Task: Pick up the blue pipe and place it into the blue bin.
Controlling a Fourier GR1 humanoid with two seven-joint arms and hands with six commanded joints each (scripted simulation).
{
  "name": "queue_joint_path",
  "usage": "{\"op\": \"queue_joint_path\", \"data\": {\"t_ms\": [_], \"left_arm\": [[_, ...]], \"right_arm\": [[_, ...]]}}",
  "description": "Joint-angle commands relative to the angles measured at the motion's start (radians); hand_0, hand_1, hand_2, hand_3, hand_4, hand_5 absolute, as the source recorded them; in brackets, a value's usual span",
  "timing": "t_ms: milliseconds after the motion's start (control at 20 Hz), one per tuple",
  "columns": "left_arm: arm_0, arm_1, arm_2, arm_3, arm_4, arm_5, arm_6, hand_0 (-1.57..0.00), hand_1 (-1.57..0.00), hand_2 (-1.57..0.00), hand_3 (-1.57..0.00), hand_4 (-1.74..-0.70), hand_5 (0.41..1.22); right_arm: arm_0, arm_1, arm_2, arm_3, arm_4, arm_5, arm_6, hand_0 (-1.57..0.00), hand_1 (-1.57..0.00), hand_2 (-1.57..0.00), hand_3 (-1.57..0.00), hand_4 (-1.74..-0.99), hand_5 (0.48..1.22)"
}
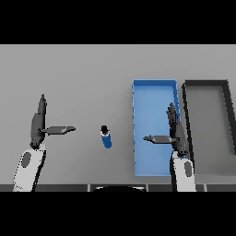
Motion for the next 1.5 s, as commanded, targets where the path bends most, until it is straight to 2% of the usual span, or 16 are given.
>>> {"op": "queue_joint_path", "data": {"t_ms": [0,250,300,350,400,500,600,650,800,850,1000,1150,1250,1350,1400,1450], "left_arm": [[0.000,-0.002,-0.002,-0.002,-0.002,0.002,-0.004,0.00,0.00,0.00,0.00,-0.97,0.594],[0.005,-0.024,-0.023,-0.017,-0.021,0.022,-0.006,0.00,0.00,0.00,0.00,-0.97,0.594],[0.008,0.052,-0.056,-0.028,-0.024,-0.095,-0.044,0.00,0.00,0.00,0.00,-0.97,0.594],[0.013,0.105,-0.071,-0.030,-0.018,-0.177,-0.073,0.00,0.00,0.00,0.00,-0.97,0.595],[0.012,0.138,-0.074,-0.023,-0.009,-0.230,-0.088,0.00,0.00,0.00,0.00,-0.97,0.596],[0.009,0.169,-0.087,-0.026,-0.012,-0.280,-0.098,0.00,0.00,0.00,0.00,-0.97,0.596],[0.014,0.180,-0.094,-0.025,-0.010,-0.308,-0.110,0.00,0.00,0.00,0.00,-0.97,0.598],[0.018,0.184,-0.102,-0.028,-0.013,-0.321,-0.123,0.00,0.00,0.00,0.00,-0.97,0.593],[0.059,0.213,-0.133,-0.098,-0.002,-0.380,-0.150,0.00,0.00,0.00,0.00,-0.98,0.583],[0.063,0.232,-0.147,-0.129,0.008,-0.410,-0.139,0.00,0.00,0.00,0.00,-0.98,0.578],[0.089,0.243,-0.214,-0.220,-0.020,-0.430,-0.067,0.00,0.00,0.00,0.00,-1.00,0.530],[0.084,0.231,-0.280,-0.250,-0.042,-0.455,0.032,0.00,0.00,0.00,0.00,-1.05,0.483],[0.083,0.215,-0.323,-0.275,-0.075,-0.461,0.038,0.00,0.00,0.00,0.00,-1.08,0.472],[0.071,0.175,-0.365,-0.247,-0.115,-0.468,0.032,0.00,0.00,0.00,0.00,-1.10,0.466],[0.067,0.157,-0.377,-0.248,-0.123,-0.464,0.031,0.00,0.00,0.00,0.00,-1.11,0.463],[0.052,0.133,-0.387,-0.238,-0.128,-0.462,0.029,0.00,0.00,0.00,0.00,-1.12,0.470]], "right_arm": [[0.001,-0.002,-0.002,0.000,-0.002,0.001,0.000,0.00,0.00,0.00,0.00,-1.210,0.594],[0.004,-0.024,-0.019,-0.006,-0.021,0.015,-0.002,0.00,0.00,0.00,0.00,-1.210,0.594],[0.016,-0.098,0.015,-0.030,0.059,0.036,-0.051,0.00,0.00,0.00,0.00,-1.210,0.594],[0.037,-0.132,0.048,-0.058,0.111,0.048,-0.088,0.00,0.00,0.00,0.00,-1.206,0.592],[0.056,-0.161,0.061,-0.074,0.141,0.058,-0.097,0.00,0.00,0.00,0.00,-1.198,0.589],[0.059,-0.179,0.082,-0.099,0.168,0.068,-0.086,0.00,0.00,0.00,0.00,-1.192,0.587],[0.077,-0.184,0.094,-0.099,0.185,0.073,-0.098,0.00,0.00,0.00,0.00,-1.191,0.587],[0.069,-0.185,0.092,-0.093,0.187,0.070,-0.085,0.00,0.00,0.00,0.00,-1.187,0.585],[0.078,-0.181,0.094,-0.114,0.182,0.069,-0.088,0.00,0.00,0.00,0.00,-1.187,0.579],[0.065,-0.183,0.089,-0.122,0.170,0.074,-0.076,0.00,0.00,0.00,0.00,-1.194,0.579],[0.052,-0.174,0.094,-0.109,0.169,0.075,-0.053,0.00,0.00,0.00,0.00,-1.214,0.581],[0.069,-0.178,0.086,-0.117,0.154,0.083,-0.071,0.00,0.00,0.00,0.00,-1.228,0.573],[0.079,-0.179,0.091,-0.120,0.167,0.079,-0.072,0.00,0.00,0.00,0.00,-1.219,0.572],[0.080,-0.176,0.094,-0.126,0.166,0.080,-0.069,0.00,0.00,0.00,0.00,-1.213,0.571],[0.066,-0.172,0.094,-0.112,0.167,0.079,-0.050,0.00,0.00,0.00,0.00,-1.212,0.570],[0.069,-0.174,0.093,-0.111,0.165,0.082,-0.059,0.00,0.00,0.00,0.00,-1.210,0.570]]}}
